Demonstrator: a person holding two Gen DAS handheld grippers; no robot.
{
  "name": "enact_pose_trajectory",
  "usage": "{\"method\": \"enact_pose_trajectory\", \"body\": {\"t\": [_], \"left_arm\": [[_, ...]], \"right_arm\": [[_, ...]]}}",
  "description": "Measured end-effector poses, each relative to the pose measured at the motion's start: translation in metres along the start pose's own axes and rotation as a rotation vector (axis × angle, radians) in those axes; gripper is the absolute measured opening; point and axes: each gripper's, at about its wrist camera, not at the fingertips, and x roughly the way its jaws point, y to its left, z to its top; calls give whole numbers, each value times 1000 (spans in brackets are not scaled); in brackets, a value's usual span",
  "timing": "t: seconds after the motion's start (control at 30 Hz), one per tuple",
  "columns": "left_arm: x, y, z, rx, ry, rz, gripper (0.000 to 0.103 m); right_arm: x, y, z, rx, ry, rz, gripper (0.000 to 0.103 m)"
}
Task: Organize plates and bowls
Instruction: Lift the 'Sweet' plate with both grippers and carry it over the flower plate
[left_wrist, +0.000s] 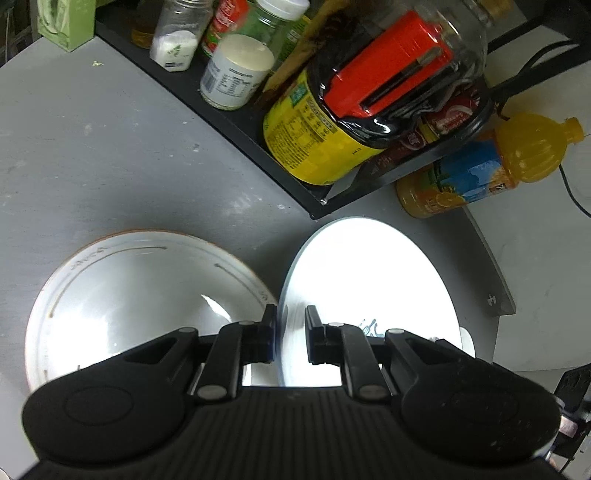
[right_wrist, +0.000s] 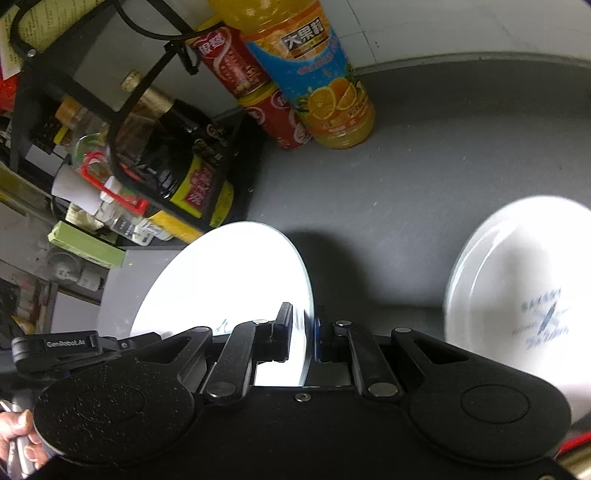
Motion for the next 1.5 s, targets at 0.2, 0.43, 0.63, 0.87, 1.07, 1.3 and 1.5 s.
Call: {"method": "enact_pose_trajectory", "body": {"t": [0.2,0.43,0.63,0.87,1.07,1.3,1.5], "left_arm": [[-14,20,-4,-13,-7,2,13],[-25,43,-13,-23,1,4,13],[-31,61,-20,-40,5,22,13],[-29,83,-28,-72,8,53,13],[-30,91,-28,-72,0,80,15],[-27,99,-29,-64,0,138,19],[-23,99,-30,-45,13,197,21]], "right_arm": [[0,11,-16,45,8,43,12],[4,26,-32,49,16,29,12],[10,41,-44,11,32,19,12],[18,56,-48,-34,38,15,12],[24,67,-51,-69,34,4,11],[30,80,-54,-137,35,-26,5],[37,89,-58,-172,53,-44,5]]}}
